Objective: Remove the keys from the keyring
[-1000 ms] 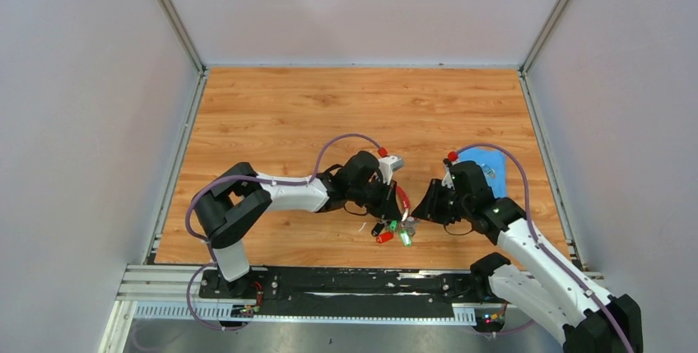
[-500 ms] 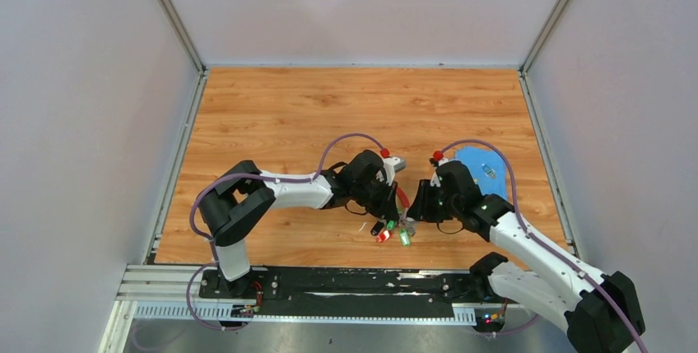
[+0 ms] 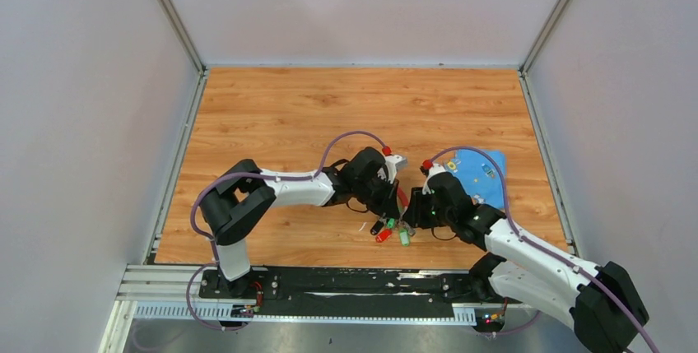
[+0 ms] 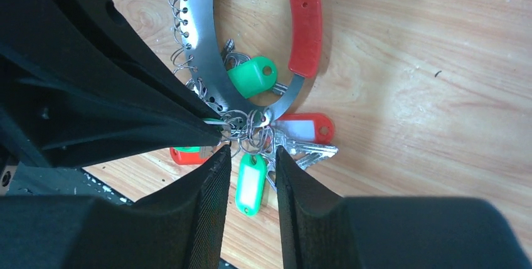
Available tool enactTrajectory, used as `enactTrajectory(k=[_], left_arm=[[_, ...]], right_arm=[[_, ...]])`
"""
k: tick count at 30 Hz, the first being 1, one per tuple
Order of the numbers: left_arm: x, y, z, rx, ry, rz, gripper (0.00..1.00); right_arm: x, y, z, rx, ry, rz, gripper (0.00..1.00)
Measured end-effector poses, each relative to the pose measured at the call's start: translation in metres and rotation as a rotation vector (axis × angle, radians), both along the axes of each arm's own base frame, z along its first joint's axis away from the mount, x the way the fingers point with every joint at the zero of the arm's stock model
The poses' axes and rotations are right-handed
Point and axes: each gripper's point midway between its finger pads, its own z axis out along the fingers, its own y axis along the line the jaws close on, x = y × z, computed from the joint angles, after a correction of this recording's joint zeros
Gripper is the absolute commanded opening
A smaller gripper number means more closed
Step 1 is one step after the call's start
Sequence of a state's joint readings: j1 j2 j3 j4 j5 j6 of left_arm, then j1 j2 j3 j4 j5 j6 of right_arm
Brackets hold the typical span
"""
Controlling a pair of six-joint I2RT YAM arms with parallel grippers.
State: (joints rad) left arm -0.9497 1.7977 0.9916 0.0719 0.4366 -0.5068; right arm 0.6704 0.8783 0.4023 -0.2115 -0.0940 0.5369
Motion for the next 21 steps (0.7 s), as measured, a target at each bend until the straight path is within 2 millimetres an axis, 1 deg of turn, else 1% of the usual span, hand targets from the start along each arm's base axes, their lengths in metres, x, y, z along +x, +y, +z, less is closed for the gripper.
enactTrajectory(k=[7,12,15,21], left_arm=[[0.003,-0.001,0.0,0.0,-0.001,0.003,0.0],[0.006,0.0,0.0,0.003,0.001,0.009,0.0],[0.007,0.0,0.0,0.006,0.003,0.01,0.0],[0.009,0.0,-0.002,0.009,0.008,0.014,0.0]], right_arm=[[0.008,0.003,-0.006,-0.042,-0.048,0.021,0.35],[0.012,0.004,-0.011,-0.057,-0.063,0.03,0.31],[0.013,0.005,-0.013,-0.063,-0.068,0.034,0.27],[0.015,0.008,-0.014,-0.077,-0.092,0.046,0.29]])
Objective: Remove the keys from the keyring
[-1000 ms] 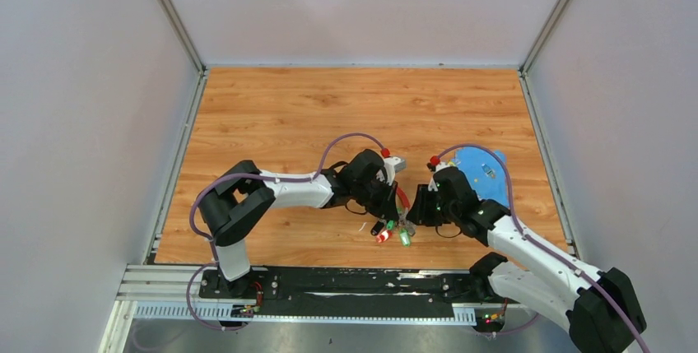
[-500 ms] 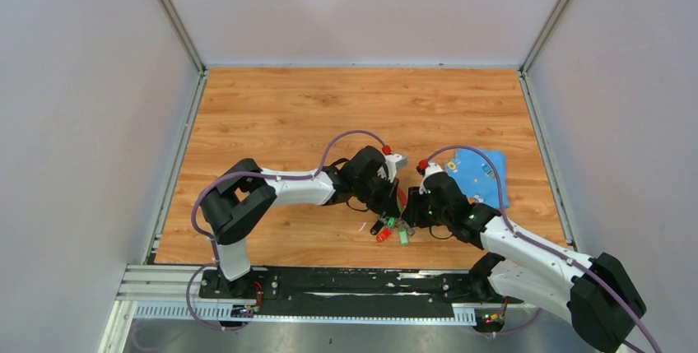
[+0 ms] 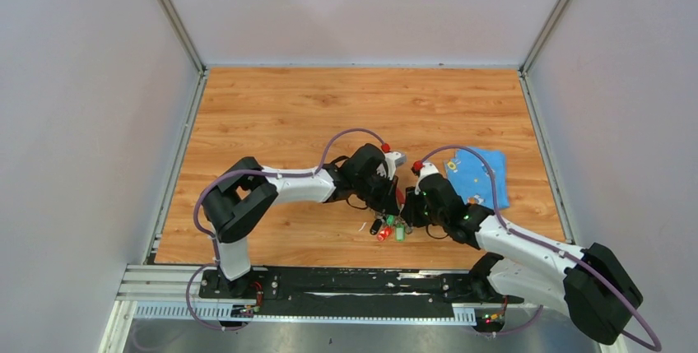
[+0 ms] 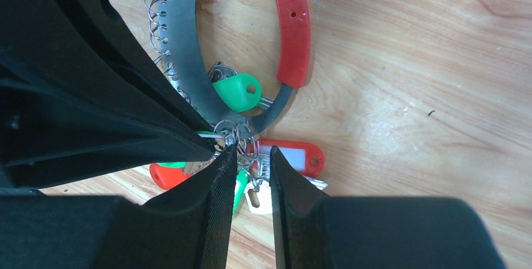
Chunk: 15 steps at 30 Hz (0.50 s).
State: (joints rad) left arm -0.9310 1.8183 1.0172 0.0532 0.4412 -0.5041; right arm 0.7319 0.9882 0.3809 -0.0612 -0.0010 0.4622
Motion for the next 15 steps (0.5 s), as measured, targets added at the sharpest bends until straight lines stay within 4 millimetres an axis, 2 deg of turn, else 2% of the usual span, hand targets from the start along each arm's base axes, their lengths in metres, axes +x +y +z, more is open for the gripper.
enactTrajectory(k=[15], left_arm=[[0.0061,-0.0009,0.0022,-0.01,0.015,0.0,0.0]], right_arm=[[0.006,0.0026,-0.005,0.003,-0.084,0.031,0.27]])
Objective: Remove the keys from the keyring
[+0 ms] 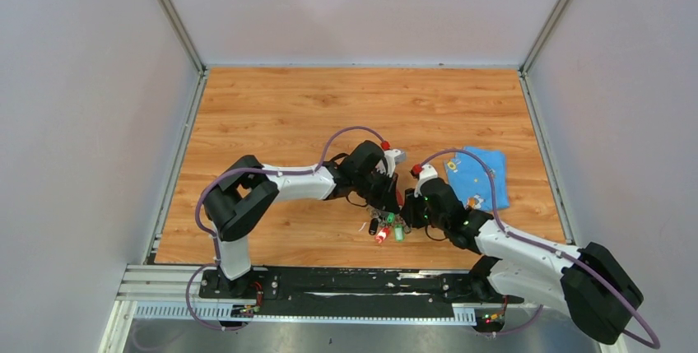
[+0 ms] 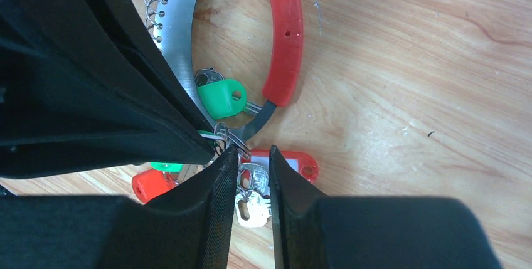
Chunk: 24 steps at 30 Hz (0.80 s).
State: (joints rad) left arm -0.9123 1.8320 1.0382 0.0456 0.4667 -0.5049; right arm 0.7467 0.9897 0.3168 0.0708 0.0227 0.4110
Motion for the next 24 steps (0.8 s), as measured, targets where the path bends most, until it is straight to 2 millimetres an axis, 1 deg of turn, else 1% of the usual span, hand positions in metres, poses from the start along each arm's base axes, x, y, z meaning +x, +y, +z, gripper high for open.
enactTrajectory(k=[6,10,14,18,22,24], left_arm=[[0.001,0.001,0.001,-0.005,0.009,-0.004,0.0],[0.002,0.009,-0.001,0.032,0.013,-0.017,0.0],[0.005,0.011,0.005,0.05,-0.015,-0.038,0.0],[0.005,0.012,0.014,0.054,-0.04,-0.055,0.0],[0.004,0.016,0.016,0.066,-0.049,-0.062,0.0],[0.003,0.019,0.017,0.074,-0.052,-0.063,0.0]], right_arm=[[-0.002,0.002,0.003,0.029,-0.032,0.02,0.29],[-0.003,0.007,0.011,0.069,-0.052,0.041,0.28],[-0.005,0.014,0.02,0.111,-0.068,0.07,0.29],[-0.009,0.017,0.021,0.127,-0.064,0.094,0.28],[-0.009,0.018,0.026,0.143,-0.076,0.1,0.28],[-0.009,0.019,0.032,0.157,-0.092,0.1,0.28]])
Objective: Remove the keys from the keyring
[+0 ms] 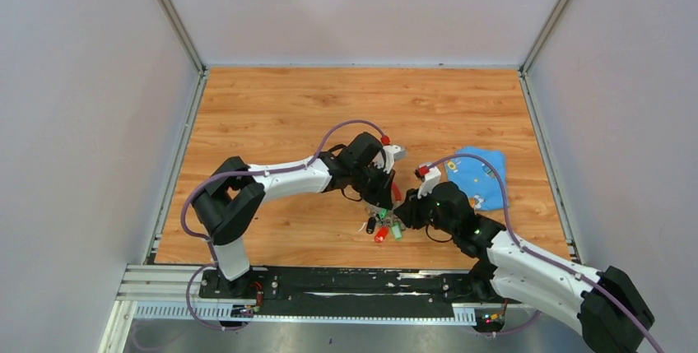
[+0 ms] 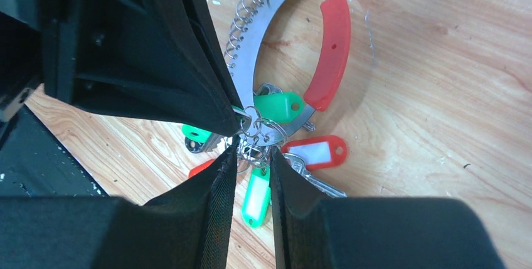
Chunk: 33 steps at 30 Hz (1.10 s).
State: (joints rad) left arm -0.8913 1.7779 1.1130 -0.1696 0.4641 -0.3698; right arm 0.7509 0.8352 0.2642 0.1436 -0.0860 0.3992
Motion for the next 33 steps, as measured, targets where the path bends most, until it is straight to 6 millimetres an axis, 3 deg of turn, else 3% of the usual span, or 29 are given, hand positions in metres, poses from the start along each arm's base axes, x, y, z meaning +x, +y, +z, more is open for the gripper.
enactTrajectory(k=[8,21,29,33], left_arm=[[-0.002,0.006,0.013,0.001,-0.028,-0.012,0.0],[-0.007,0.019,0.032,-0.002,-0.097,-0.079,0.0],[-0.011,0.026,0.041,-0.002,-0.146,-0.129,0.0],[-0.013,0.03,0.045,0.0,-0.161,-0.143,0.0]], right_arm=[[-0.001,-0.003,0.027,0.055,-0.081,-0.001,0.36],[-0.009,0.008,0.033,0.035,-0.11,0.131,0.33],[-0.009,0.016,0.057,0.084,-0.25,0.205,0.47],[-0.009,0.017,0.064,0.115,-0.345,0.23,0.47]])
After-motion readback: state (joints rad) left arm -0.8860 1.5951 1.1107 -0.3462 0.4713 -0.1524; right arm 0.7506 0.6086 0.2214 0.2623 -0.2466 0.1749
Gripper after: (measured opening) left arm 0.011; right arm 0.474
